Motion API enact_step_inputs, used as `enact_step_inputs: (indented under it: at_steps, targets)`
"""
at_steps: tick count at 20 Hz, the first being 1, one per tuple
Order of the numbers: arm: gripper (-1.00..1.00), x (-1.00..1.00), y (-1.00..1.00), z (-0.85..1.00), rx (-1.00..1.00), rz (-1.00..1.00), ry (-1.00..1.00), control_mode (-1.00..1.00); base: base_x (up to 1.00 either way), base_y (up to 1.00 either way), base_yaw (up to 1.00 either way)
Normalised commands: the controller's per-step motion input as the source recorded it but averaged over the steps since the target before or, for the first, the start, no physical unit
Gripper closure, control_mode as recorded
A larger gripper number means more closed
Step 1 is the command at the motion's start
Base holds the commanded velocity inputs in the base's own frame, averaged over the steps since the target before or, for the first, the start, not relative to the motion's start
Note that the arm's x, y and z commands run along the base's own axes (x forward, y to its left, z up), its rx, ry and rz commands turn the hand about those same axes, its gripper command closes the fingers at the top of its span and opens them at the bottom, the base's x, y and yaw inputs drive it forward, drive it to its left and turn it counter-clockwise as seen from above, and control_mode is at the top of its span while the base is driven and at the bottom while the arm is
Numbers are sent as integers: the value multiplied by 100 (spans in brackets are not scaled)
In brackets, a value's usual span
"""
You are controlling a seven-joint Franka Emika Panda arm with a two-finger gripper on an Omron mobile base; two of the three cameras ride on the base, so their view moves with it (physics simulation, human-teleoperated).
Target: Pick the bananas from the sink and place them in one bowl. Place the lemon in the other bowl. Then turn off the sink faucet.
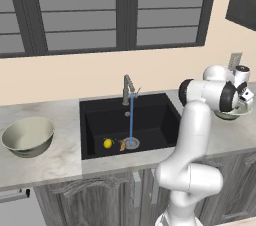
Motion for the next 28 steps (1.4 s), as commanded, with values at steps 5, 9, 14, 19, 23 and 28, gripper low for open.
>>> enact_step_inputs:
  at_steps: [5,9,14,19,23,28]
  targets:
    - [-100,-62,0,30,0,-5,0,-100,0,0,0]
    - [-100,-49,1,45,0,0,0,-100,0,0,0]
    - [-100,-15,19,63,0,0,0,-100,0,0,0]
    - [-100,-18,52,65,-2,0,0,-100,0,0,0]
    - [-100,-13,74,43,-3,1,5,-100,0,0,0]
    - [-100,-30,75,23,0,12,12,-100,0,0,0]
